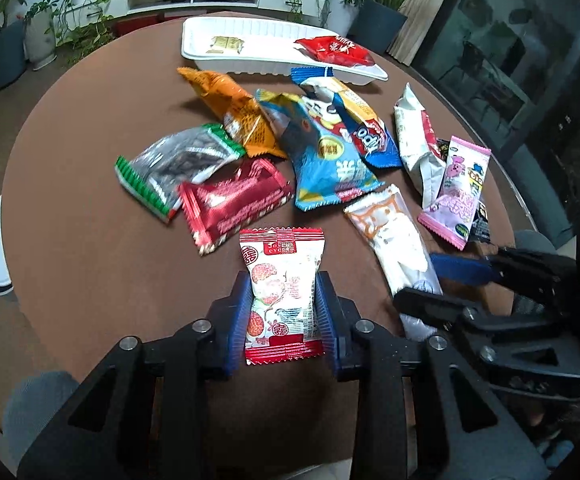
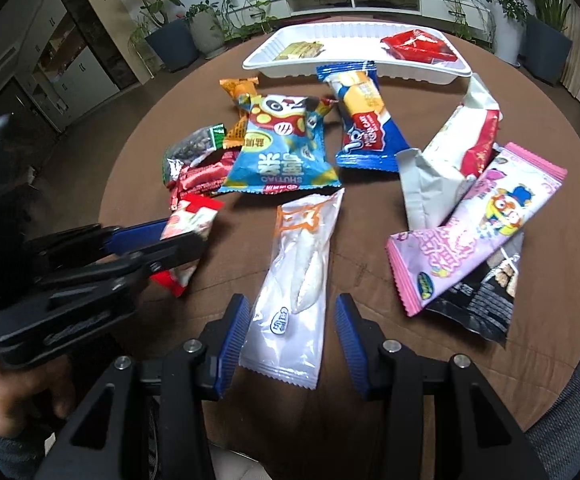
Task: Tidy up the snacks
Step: 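Grasp the white-red strawberry packet with the left tool while the right tool grasps the white packet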
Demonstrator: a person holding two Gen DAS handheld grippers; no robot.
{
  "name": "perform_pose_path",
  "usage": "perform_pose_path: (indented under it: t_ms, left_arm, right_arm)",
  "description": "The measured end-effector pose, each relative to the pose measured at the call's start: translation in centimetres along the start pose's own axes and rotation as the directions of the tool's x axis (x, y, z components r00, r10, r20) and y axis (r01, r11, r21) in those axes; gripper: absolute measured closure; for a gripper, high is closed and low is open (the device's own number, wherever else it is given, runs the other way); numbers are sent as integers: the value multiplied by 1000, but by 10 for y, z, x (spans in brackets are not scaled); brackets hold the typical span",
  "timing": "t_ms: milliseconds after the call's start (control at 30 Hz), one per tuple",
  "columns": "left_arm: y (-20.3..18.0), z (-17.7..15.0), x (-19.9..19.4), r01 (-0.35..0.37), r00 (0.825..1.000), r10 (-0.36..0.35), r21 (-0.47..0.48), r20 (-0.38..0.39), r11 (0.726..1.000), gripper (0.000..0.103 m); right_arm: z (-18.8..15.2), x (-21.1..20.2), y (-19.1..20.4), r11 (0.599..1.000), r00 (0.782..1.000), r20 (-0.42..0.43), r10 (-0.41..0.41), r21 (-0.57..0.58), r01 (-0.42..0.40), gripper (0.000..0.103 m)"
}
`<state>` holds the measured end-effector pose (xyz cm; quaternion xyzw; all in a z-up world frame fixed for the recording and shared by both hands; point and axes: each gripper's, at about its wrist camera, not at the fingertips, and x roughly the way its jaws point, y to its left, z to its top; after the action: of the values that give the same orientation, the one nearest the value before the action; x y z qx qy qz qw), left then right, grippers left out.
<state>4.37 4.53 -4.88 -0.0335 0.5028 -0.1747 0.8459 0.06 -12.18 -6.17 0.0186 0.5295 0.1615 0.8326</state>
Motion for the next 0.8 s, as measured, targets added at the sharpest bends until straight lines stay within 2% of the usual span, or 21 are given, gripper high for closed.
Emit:
perform_pose_path:
  t_ms: [233,400,500,567,667,800]
  left_arm:
    - [2,-8,-3,19,1000,-19,-7,6,1000,74]
    - [0,-7,-2,26,1000,-26,-6,7,1000,74]
    - [-3,-6,-2,31,999,-31,0,5,1000,74]
    - [-4,-6,-1,33,999,-33,5,3,999,74]
    - [-7,-6,-1,36,999,-36,9,1,999,74]
    - [-8,-7,-1,41,999,-41,12,4,999,74]
  right_arm:
    - [7,13,20,987,993,16,-117,-111,119,52]
    - [6,16,24,975,989,31,-143,-165,146,51]
    - [6,15,22,974,988,36,-149,-165,153,61]
    - [6,13,18,974,988,38,-153,-161,157,72]
    - [7,12,13,977,989,36,-140,-155,144,78]
    - [6,9,9,983,992,37,-117,-135,121,81]
